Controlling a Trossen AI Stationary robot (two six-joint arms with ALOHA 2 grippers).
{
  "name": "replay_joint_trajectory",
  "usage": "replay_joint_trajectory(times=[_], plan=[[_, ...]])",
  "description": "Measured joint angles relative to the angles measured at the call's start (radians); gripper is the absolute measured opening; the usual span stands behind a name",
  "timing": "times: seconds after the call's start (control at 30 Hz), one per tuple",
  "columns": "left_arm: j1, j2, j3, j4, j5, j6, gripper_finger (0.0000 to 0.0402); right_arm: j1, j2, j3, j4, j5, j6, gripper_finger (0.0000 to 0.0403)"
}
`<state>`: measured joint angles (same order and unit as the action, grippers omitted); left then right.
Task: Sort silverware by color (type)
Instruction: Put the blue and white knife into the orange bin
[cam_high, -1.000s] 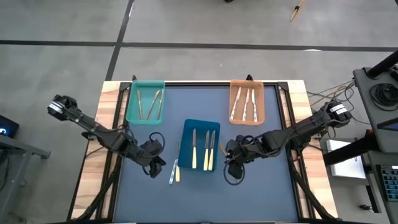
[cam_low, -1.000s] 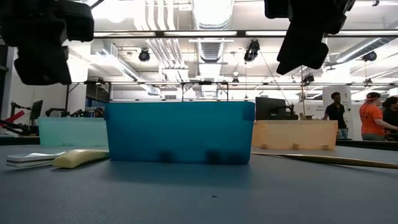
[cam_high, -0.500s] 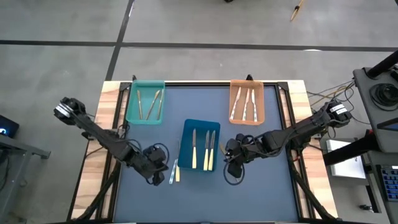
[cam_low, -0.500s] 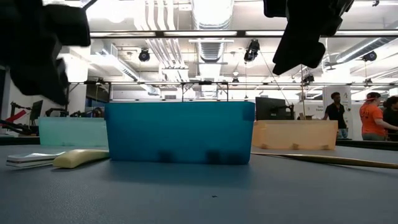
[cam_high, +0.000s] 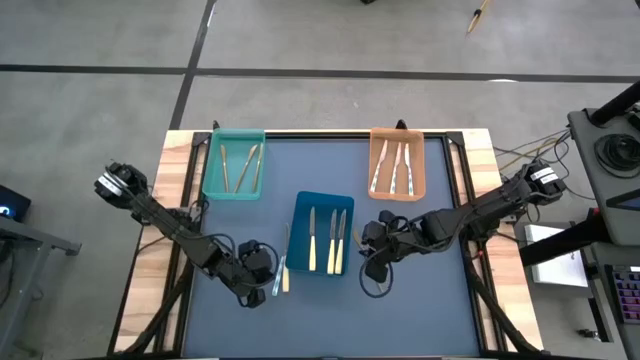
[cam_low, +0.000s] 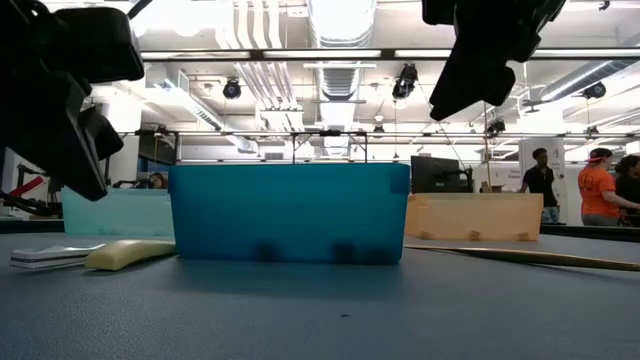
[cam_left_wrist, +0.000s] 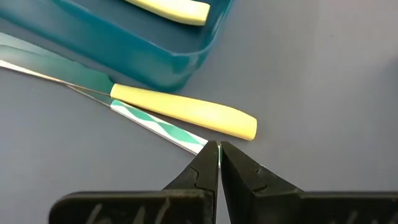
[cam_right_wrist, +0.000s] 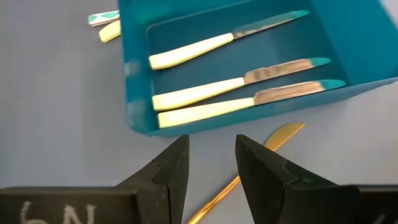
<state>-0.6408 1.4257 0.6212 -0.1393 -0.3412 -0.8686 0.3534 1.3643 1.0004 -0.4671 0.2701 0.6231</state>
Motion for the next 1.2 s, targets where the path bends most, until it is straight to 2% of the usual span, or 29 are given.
replay_joint_trajectory(times=[0.23, 0.47, 0.63, 0.93, 1.03, 1.2], plan=[[-0.016, 0.027, 0.000, 0.025, 0.011, -0.052, 0.0000, 0.000, 0.000, 0.000, 0.000, 0.093, -0.083, 0.0121], [-0.015, 0.029, 0.000, 0.027, 0.018, -0.112, 0.0007, -0.004, -0.001, 0.000, 0.000, 0.253, -0.231, 0.0121], [-0.015, 0.029, 0.000, 0.027, 0.028, -0.140, 0.0054, -0.011, -0.018, 0.000, 0.000, 0.256, -0.284, 0.0121], [-0.016, 0.029, 0.000, 0.028, 0.037, -0.203, 0.0184, -0.012, -0.021, 0.000, -0.008, 0.255, -0.285, 0.0121], [-0.016, 0.029, 0.000, 0.028, 0.017, -0.231, 0.0200, -0.012, -0.021, 0.000, -0.009, 0.255, -0.287, 0.0121], [-0.016, 0.029, 0.000, 0.027, -0.017, -0.247, 0.0203, -0.012, -0.021, 0.000, -0.010, 0.255, -0.287, 0.0121]])
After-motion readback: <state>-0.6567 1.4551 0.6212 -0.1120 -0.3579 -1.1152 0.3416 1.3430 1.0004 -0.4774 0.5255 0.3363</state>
